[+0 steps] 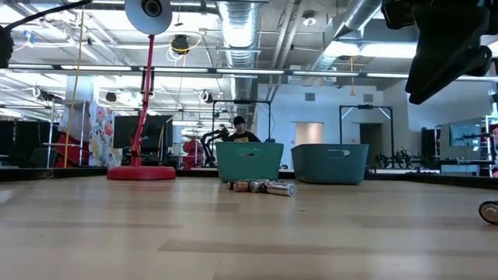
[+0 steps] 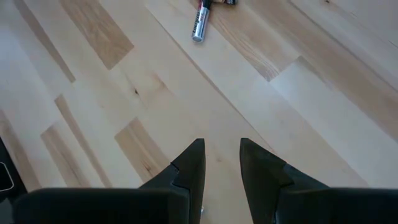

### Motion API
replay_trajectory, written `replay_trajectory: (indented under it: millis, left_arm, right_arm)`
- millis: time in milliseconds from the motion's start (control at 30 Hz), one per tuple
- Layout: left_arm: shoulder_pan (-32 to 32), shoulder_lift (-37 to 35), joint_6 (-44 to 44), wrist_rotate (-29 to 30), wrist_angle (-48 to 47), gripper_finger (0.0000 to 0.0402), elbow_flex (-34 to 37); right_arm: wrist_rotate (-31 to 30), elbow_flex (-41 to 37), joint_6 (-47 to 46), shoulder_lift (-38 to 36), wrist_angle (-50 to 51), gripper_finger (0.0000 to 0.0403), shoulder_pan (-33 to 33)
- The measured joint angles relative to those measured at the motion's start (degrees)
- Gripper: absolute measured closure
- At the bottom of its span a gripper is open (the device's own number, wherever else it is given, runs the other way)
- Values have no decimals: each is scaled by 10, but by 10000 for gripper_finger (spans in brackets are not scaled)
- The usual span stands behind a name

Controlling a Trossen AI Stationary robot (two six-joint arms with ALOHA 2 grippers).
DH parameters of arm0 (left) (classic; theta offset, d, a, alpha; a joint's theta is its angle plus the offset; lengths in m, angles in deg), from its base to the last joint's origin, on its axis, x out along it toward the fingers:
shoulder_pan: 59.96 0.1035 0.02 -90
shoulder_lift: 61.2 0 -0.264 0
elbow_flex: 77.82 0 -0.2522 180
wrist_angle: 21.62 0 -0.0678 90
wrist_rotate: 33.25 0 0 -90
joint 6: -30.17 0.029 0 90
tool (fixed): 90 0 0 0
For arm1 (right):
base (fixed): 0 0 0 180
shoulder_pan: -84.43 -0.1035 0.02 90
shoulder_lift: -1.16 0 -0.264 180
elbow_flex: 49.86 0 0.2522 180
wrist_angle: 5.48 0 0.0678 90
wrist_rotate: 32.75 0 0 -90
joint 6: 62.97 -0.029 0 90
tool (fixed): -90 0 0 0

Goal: Sort batteries
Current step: Put the black battery into the blue bin

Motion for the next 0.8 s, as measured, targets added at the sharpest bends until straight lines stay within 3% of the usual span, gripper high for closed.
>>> replay_trajectory:
  millis: [300, 600, 800]
  left_arm:
    - [-13, 0, -50, -1, 18, 278, -1]
    - [-48, 0, -123, 0, 105, 280, -4]
    - [-85, 0, -157, 45, 89, 303, -49]
  right_arm:
    - [0, 0, 2, 0, 0, 287, 0]
    - [0, 0, 5, 0, -2, 287, 0]
    - [0, 0, 6, 0, -3, 287, -1]
